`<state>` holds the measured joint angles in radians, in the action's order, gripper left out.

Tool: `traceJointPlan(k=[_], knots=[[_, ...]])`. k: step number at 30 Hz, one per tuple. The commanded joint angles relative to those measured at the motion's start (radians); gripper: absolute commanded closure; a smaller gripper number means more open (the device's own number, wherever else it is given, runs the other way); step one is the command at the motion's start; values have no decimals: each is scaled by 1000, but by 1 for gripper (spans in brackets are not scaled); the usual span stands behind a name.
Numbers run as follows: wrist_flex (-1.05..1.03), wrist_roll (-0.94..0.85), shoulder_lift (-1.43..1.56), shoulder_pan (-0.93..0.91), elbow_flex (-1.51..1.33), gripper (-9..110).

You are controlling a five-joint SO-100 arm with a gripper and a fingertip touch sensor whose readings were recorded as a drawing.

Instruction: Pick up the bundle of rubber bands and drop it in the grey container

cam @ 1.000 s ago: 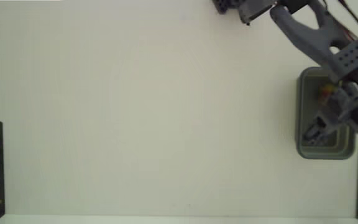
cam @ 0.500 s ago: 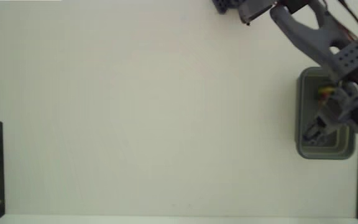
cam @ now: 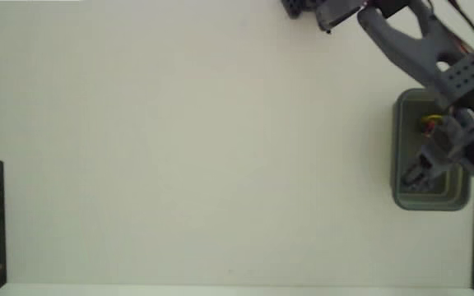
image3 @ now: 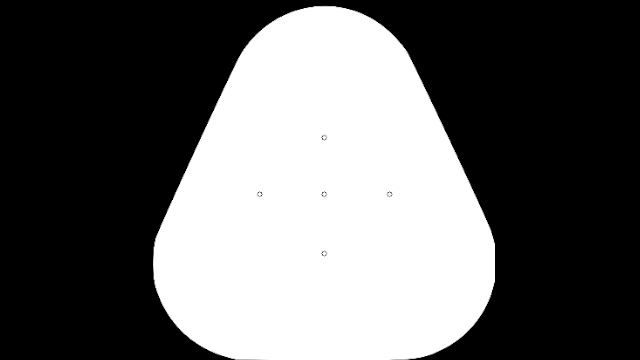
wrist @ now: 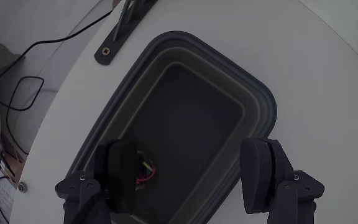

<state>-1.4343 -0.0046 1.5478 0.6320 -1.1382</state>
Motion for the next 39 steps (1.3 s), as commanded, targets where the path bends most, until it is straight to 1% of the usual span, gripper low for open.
traceJointPlan(k=[1, 17, 39], knots=[[8, 5, 79, 20, -14, -9], [8, 5, 168, -49, -102, -9], [6, 5, 443, -258, -375, -9]])
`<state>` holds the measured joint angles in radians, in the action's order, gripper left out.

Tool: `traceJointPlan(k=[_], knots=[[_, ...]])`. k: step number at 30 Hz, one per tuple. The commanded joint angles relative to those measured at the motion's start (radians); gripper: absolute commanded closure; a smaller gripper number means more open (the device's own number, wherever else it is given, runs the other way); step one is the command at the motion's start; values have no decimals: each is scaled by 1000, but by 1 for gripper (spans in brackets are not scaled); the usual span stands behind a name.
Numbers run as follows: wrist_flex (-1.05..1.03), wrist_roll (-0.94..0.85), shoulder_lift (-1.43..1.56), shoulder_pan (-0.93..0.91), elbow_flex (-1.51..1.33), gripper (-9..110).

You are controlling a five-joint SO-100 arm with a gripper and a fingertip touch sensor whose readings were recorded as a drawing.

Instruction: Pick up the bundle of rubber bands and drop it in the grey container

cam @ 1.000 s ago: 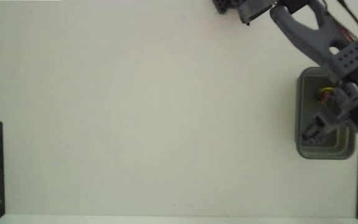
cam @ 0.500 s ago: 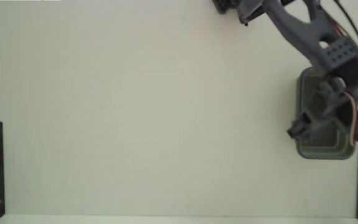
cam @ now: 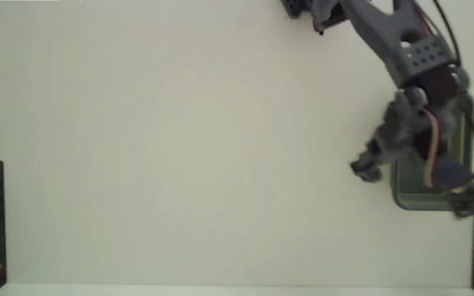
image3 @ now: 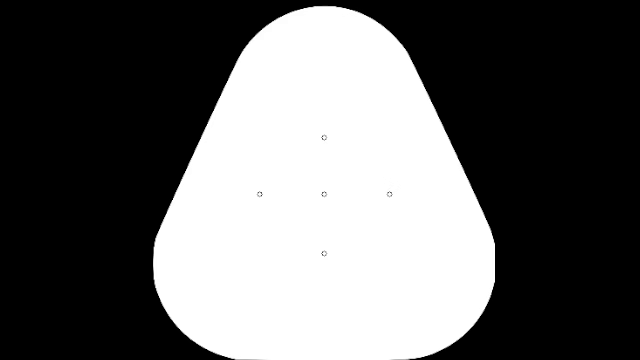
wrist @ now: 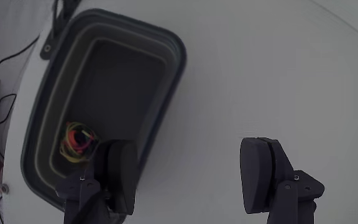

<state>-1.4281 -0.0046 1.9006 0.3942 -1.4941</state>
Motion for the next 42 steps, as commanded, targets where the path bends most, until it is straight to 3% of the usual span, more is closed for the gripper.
traceJointPlan(k=[1, 42], knots=[[0, 5, 106, -33, -35, -9], [-2, 5, 566, -383, -491, -9]])
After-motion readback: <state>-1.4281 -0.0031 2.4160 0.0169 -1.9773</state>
